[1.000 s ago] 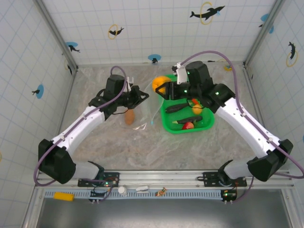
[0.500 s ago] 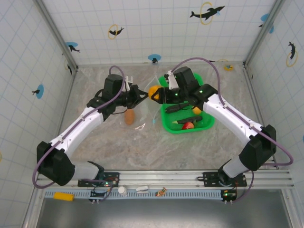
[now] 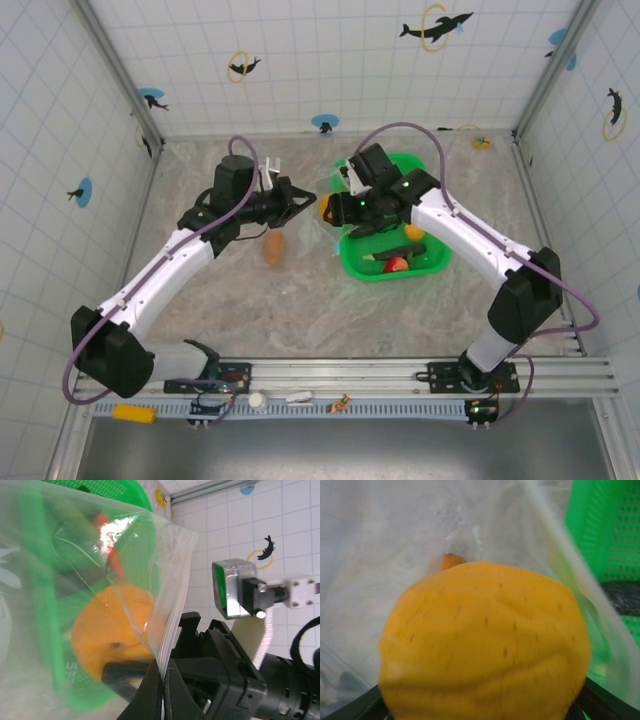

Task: Place the food in the zip-top bag and seal the zipper

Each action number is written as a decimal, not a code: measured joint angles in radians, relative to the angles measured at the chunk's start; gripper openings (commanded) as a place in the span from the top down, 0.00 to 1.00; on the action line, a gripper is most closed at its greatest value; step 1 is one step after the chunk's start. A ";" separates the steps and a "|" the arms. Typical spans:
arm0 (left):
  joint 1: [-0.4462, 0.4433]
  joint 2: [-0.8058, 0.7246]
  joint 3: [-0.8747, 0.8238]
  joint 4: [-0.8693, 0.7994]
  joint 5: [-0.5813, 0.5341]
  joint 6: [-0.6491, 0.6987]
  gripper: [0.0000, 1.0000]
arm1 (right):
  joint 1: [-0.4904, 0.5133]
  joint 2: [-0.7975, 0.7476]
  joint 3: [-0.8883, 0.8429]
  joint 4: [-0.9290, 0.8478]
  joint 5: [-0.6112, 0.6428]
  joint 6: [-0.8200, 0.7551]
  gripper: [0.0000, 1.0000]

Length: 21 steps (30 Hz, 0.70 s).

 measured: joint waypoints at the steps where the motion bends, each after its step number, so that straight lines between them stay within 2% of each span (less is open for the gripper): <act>1: 0.000 0.000 0.000 0.001 0.003 0.000 1.00 | 0.010 0.010 0.026 -0.008 0.000 -0.004 0.19; 3: 0.000 0.000 0.000 0.004 0.003 -0.001 1.00 | 0.022 0.021 0.057 -0.016 0.001 -0.011 0.13; 6: 0.000 0.000 0.001 0.010 0.003 -0.005 1.00 | 0.031 0.023 0.068 -0.028 0.004 -0.018 0.12; 15: 0.000 0.001 0.001 -0.001 -0.015 -0.008 1.00 | -0.014 0.011 0.111 -0.037 -0.033 -0.019 0.16; 18: 0.001 0.001 0.000 -0.017 -0.034 -0.007 1.00 | -0.056 -0.032 0.106 -0.012 -0.043 -0.007 0.19; 21: 0.002 0.001 0.000 -0.028 -0.051 -0.007 1.00 | -0.101 -0.115 0.054 0.015 0.013 0.023 0.22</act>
